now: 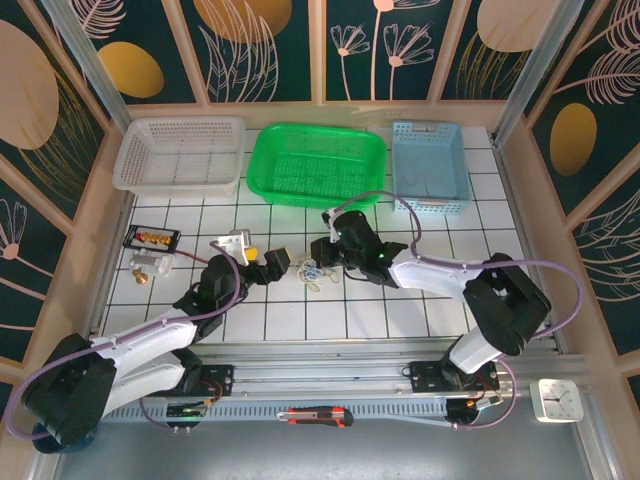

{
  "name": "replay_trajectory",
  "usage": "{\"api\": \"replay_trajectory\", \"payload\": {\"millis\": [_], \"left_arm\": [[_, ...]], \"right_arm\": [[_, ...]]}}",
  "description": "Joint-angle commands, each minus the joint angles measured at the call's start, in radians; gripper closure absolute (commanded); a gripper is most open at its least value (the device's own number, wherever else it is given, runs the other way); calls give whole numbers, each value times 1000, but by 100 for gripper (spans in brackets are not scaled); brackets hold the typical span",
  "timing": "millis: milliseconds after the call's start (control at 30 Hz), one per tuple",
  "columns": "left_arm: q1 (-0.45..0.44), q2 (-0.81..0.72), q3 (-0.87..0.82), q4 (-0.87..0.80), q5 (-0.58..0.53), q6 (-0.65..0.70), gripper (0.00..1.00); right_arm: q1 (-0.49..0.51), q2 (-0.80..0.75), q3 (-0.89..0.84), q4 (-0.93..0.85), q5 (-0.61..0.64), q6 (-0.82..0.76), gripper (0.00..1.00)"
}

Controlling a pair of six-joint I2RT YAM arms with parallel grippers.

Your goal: Untangle the cables

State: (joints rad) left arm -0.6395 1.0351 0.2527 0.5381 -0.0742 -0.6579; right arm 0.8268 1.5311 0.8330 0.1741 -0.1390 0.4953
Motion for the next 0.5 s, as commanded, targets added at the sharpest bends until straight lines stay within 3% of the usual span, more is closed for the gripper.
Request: {"api": "replay_trajectory", "payload": {"millis": [0,233,333,400,467], "left_arm": [[5,-11,13,36,22,25,1],[5,-3,17,28,44,43,1],[5,-11,17,28,44,41,1],[5,-14,18,26,41,39,1],[5,-18,19,24,39,38,1]], "right_arm": [[5,-65,45,-14,3,-24,100],[5,-81,60,-43,16,-36,100],[7,-86,38,-50,28,-25,69],[7,-93,13,-46,34,-13,57],[8,-100,-9,-46,42,-2,52]]}}
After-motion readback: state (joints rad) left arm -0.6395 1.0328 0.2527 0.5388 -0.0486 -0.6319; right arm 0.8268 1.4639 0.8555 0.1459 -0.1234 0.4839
